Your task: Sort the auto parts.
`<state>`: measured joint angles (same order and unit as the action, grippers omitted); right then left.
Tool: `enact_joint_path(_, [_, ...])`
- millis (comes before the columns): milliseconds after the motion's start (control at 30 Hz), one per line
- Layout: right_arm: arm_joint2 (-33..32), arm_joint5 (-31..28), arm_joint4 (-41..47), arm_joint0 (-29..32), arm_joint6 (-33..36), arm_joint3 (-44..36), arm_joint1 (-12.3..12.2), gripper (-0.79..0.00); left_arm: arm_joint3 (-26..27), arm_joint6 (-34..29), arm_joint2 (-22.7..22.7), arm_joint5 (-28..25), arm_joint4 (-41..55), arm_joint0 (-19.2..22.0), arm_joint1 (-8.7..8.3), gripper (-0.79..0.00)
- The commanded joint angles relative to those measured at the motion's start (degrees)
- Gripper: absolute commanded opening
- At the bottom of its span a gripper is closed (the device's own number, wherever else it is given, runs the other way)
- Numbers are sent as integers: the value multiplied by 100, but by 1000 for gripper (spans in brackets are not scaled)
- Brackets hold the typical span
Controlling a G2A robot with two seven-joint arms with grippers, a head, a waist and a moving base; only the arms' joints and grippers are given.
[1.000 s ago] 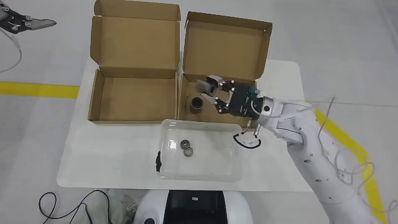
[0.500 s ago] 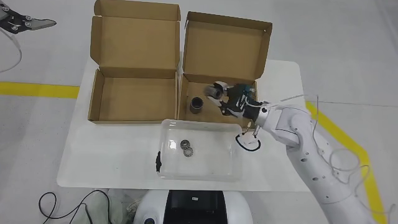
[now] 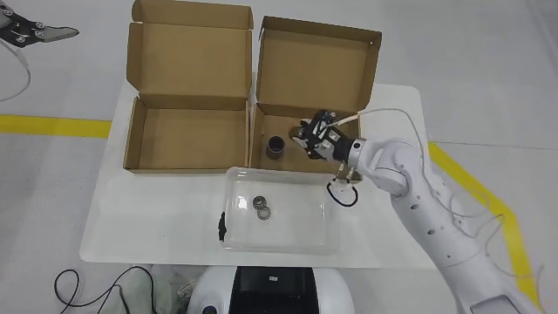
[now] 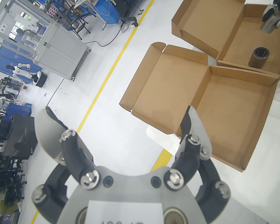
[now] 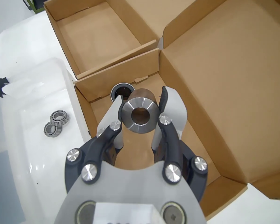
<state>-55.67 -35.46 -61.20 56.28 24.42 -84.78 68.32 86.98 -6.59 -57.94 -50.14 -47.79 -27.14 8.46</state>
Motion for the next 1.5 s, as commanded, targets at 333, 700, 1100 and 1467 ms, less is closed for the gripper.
enact_joint_path(333, [517,475,241,-466,1014,627,181,-785,0,0,0,0,0,0,0,0])
enact_joint_path(700, [814,843,322,-793,1645,981,322,-785,0,0,0,0,0,0,0,0])
enact_joint_path(1100, [1250,959,511,-1354,2057,1642,574,-680,0,0,0,0,0,0,0,0])
enact_joint_path(1467, [1491,927,612,-1638,1900,2153,769,-456,0,0,0,0,0,0,0,0])
